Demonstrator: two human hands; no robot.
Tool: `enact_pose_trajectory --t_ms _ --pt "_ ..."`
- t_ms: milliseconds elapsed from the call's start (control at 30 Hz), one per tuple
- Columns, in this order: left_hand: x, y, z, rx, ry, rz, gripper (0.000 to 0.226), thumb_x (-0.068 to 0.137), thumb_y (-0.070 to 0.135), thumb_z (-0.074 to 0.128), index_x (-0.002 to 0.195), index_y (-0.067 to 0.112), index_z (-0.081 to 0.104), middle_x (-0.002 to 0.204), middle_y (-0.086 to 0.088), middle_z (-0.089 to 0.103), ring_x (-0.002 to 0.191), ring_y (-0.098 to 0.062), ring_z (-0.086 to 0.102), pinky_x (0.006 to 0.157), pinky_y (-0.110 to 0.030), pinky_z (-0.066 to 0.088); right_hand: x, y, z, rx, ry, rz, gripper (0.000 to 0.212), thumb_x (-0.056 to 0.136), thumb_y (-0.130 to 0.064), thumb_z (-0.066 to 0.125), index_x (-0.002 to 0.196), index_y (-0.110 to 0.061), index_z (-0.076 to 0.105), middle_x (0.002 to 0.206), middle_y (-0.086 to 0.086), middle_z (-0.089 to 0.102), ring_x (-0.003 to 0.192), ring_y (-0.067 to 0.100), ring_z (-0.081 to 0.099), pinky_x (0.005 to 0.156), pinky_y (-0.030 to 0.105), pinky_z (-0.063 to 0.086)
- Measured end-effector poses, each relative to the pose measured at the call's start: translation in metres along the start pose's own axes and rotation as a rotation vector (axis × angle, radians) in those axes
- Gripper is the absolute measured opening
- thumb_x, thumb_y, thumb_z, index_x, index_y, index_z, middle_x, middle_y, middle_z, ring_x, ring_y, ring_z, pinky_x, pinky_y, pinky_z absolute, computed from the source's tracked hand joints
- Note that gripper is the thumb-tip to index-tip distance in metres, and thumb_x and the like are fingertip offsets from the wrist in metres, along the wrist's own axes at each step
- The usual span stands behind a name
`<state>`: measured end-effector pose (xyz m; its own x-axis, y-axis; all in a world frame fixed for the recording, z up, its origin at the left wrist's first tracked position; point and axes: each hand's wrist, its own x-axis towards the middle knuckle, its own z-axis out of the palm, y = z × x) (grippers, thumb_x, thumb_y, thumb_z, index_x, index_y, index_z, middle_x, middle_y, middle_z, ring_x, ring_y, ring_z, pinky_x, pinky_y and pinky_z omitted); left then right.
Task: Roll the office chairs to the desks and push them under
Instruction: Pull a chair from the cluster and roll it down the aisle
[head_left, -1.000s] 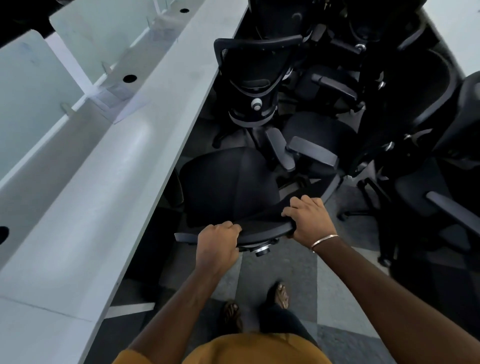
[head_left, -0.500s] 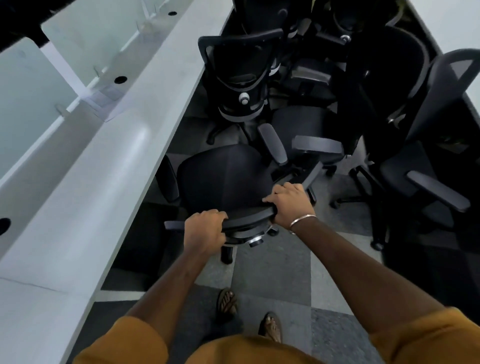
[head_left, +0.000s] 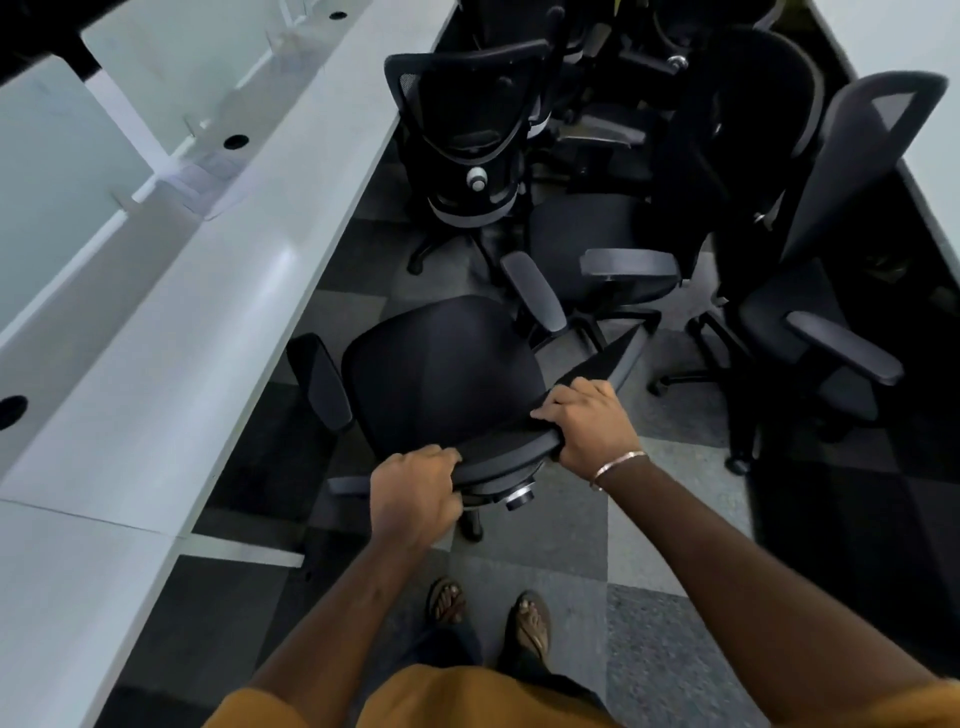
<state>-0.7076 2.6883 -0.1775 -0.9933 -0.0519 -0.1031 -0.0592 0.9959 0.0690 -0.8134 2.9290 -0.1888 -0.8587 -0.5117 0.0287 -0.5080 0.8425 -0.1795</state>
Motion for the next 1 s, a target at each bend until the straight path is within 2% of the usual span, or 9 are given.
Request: enact_pose_trajectory --t_ms 100,233,367,467,567,700,800,1000 --pt "-0.01 -0.002 -0.001 0.005 0.005 0.062 0.039 0.081 0.037 0.072 0.12 0.037 0.069 0.101 0.013 0.071 0.09 -0.016 0.069 0.074 -0.03 0.05 -0.013 -0.006 -0.002 -0.037 -0.027 0.019 0.048 0.065 -0.031 0.081 0.113 -0.036 0.077 0.097 -0.011 0.063 0.093 0.019 0.053 0.085 0.037 0.039" --pt "-0.03 -0.005 -0.002 0.001 0.008 0.117 0.037 0.078 0.031 0.073 0.114 0.034 0.074 0.094 0.012 0.071 0.082 -0.015 0.068 0.068 -0.029 0.045 -0.046 -0.019 0.008 -0.03 0.015 0.091 0.05 0.062 -0.032 0.085 0.111 -0.037 0.077 0.096 -0.015 0.063 0.092 0.016 0.05 0.085 0.034 0.037" --pt "-0.046 -0.036 0.002 -0.008 -0.004 0.163 0.039 0.079 0.027 0.069 0.118 0.034 0.07 0.098 0.011 0.07 0.086 -0.016 0.066 0.072 -0.029 0.041 -0.064 -0.061 0.014 -0.077 0.002 0.185 0.049 0.064 -0.029 0.083 0.111 -0.036 0.077 0.098 -0.015 0.064 0.092 0.016 0.051 0.087 0.033 0.036" --pt "-0.058 -0.055 0.006 -0.023 0.007 0.204 0.041 0.075 0.023 0.07 0.115 0.033 0.071 0.093 0.011 0.07 0.081 -0.014 0.065 0.073 -0.029 0.039 -0.085 -0.088 0.024 -0.094 0.034 0.24 0.05 0.06 -0.03 0.086 0.109 -0.036 0.078 0.096 -0.015 0.064 0.09 0.017 0.052 0.085 0.034 0.037" --pt "-0.073 -0.068 0.009 0.01 0.025 0.227 0.039 0.071 0.021 0.07 0.108 0.033 0.072 0.085 0.011 0.068 0.079 -0.013 0.062 0.076 -0.03 0.038 -0.107 -0.115 0.03 -0.122 0.048 0.282 0.052 0.058 -0.036 0.088 0.109 -0.036 0.078 0.096 -0.013 0.063 0.09 0.018 0.053 0.083 0.034 0.035" --pt "-0.105 -0.081 0.013 0.02 0.033 0.275 0.041 0.074 0.019 0.07 0.111 0.036 0.07 0.089 0.013 0.069 0.086 -0.014 0.061 0.082 -0.033 0.039 -0.144 -0.151 0.033 -0.137 0.019 0.337 0.057 0.055 -0.044 0.09 0.109 -0.034 0.077 0.097 -0.011 0.064 0.094 0.02 0.056 0.083 0.037 0.037" --pt "-0.128 -0.084 0.014 0.005 0.028 0.3 0.039 0.073 0.021 0.07 0.109 0.036 0.07 0.087 0.014 0.068 0.085 -0.013 0.06 0.08 -0.032 0.036 -0.176 -0.168 0.033 -0.133 0.027 0.34 0.056 0.055 -0.052 0.089 0.106 -0.034 0.076 0.097 -0.01 0.064 0.093 0.021 0.056 0.081 0.038 0.038" --pt "-0.183 -0.08 0.02 0.026 0.027 0.323 0.036 0.068 0.023 0.074 0.099 0.039 0.07 0.079 0.016 0.065 0.079 -0.011 0.059 0.076 -0.031 0.033 -0.241 -0.196 0.028 -0.131 -0.007 0.288 0.063 0.061 -0.08 0.072 0.106 -0.035 0.073 0.095 -0.012 0.061 0.095 0.018 0.057 0.08 0.037 0.04"
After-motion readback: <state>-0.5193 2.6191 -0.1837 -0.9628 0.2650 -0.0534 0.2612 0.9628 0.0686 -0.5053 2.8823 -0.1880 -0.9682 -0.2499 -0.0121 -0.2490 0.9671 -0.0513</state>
